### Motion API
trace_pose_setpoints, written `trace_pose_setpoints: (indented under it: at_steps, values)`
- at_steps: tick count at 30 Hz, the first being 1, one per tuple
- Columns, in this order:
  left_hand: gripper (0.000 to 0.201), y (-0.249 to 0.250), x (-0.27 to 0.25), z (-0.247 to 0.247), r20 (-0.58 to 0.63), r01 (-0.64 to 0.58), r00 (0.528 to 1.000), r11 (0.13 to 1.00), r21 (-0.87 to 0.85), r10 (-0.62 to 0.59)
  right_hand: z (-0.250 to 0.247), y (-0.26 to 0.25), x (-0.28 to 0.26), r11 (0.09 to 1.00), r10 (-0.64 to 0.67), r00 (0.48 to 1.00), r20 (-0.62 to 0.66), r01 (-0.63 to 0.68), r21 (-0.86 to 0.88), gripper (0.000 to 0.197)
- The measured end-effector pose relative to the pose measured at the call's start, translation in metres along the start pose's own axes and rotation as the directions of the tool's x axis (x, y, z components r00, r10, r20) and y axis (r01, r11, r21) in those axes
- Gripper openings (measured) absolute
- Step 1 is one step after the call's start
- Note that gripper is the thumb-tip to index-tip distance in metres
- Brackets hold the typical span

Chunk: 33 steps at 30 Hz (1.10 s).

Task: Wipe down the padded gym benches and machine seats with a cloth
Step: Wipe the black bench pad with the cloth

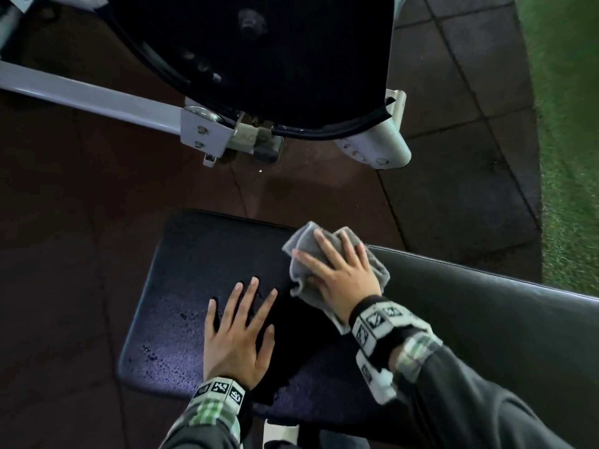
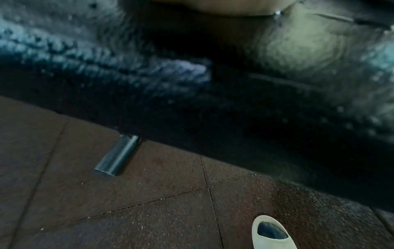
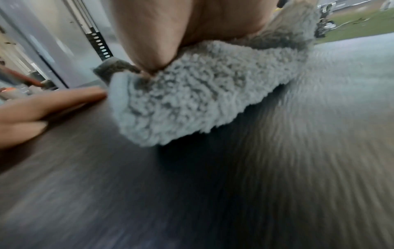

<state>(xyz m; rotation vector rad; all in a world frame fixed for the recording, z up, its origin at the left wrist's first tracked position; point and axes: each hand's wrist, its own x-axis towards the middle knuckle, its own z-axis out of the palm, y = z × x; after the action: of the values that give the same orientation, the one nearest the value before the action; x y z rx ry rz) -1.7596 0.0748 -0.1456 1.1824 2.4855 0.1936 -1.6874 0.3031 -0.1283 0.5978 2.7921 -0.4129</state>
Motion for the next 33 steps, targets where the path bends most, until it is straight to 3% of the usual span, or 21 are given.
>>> trace_pose_setpoints:
  at_steps: [3,5,11,17,21,25,29,33]
  values:
    - [0.058,0.001,-0.001,0.0,-0.017,-0.006,1.0,1.0,0.005,0.006,-0.006,0.03,0.004,0.982,0.178,0.981,0.076,-0.181,0.044,0.057]
    - [0.058,0.001,-0.001,0.0,-0.019,-0.006,1.0,1.0,0.003,0.006,-0.006,0.044,-0.011,0.967,0.247,0.968,0.045,-0.249,0.053,0.055]
    - [0.06,0.001,0.0,0.001,-0.011,0.003,1.0,1.0,0.002,-0.003,0.009,0.019,-0.063,0.99,0.14,0.989,-0.048,-0.141,-0.01,0.053]
    - [0.058,0.001,0.0,0.0,-0.001,0.006,1.0,1.0,0.009,-0.006,0.001,-0.011,-0.018,0.999,0.037,0.999,0.016,-0.037,0.031,0.051]
    - [0.061,0.0,0.0,0.002,-0.005,0.009,1.0,1.0,0.021,-0.009,-0.021,0.023,0.023,0.98,0.163,0.981,0.109,-0.173,0.097,0.049]
    - [0.061,0.0,-0.001,0.003,-0.032,0.004,0.999,1.0,0.016,-0.003,-0.031,0.082,0.018,0.922,0.314,0.906,0.285,-0.363,0.138,0.049]
    - [0.059,0.001,-0.002,0.001,-0.045,-0.002,0.999,1.0,0.008,0.002,-0.031,0.137,-0.029,0.89,0.417,0.876,0.243,-0.448,0.084,0.052]
    - [0.059,0.001,-0.001,0.003,-0.055,-0.004,0.998,1.0,0.029,0.006,-0.033,0.145,-0.037,0.908,0.397,0.884,0.246,-0.418,0.039,0.053]
